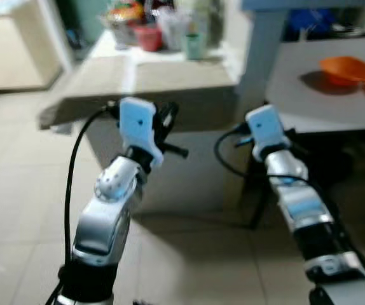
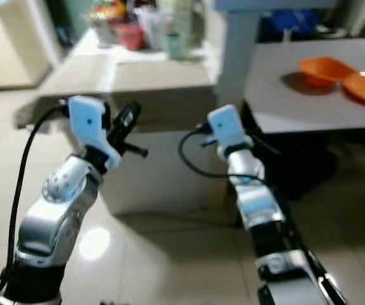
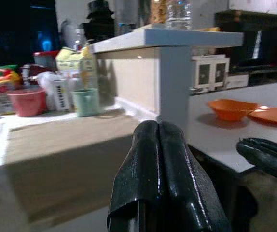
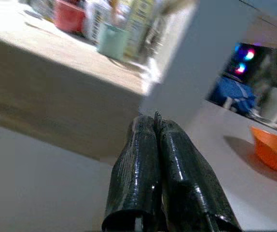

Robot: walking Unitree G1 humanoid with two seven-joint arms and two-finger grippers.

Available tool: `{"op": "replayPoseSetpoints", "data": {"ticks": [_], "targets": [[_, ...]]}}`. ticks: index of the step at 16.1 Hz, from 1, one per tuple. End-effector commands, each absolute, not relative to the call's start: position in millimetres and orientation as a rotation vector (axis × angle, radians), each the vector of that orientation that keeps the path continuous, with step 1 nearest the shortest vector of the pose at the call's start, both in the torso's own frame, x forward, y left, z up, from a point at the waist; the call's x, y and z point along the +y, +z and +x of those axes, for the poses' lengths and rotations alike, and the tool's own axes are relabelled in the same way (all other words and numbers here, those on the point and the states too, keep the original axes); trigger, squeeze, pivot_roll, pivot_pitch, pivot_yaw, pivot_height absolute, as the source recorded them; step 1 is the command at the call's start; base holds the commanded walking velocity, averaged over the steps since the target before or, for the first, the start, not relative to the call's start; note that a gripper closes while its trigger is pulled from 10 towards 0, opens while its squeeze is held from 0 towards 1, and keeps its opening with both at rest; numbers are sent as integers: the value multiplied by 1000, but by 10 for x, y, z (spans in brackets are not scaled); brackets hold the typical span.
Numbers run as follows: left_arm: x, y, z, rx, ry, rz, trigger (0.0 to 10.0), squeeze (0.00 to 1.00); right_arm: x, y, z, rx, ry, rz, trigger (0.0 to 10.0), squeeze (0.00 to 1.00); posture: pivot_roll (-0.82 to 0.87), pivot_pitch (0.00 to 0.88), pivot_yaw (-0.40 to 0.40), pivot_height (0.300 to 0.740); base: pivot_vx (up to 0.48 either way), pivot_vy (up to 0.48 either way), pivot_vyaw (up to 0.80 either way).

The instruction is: Setting the table

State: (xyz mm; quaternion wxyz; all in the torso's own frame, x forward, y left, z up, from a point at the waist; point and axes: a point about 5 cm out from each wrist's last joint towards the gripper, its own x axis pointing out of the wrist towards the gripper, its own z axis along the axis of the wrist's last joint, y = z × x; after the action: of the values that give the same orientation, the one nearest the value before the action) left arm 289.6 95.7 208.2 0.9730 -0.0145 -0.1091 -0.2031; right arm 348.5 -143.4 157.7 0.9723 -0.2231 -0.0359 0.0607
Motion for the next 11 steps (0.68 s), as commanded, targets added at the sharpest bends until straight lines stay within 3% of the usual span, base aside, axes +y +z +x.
{"op": "replayPoseSetpoints", "data": {"ticks": [1,11], "targets": [[1022,2088,2909,-221,-391,-5,10000,0,-1352,1630,3484,-102,141,-448,10000,0,-174,16,75,740,0,-469,0],[1015,2057,2945,-201,-382,15,10000,0,-1380,1613,3484,-97,127,-449,10000,0,-179,19,80,740,25,-443,0]]}}
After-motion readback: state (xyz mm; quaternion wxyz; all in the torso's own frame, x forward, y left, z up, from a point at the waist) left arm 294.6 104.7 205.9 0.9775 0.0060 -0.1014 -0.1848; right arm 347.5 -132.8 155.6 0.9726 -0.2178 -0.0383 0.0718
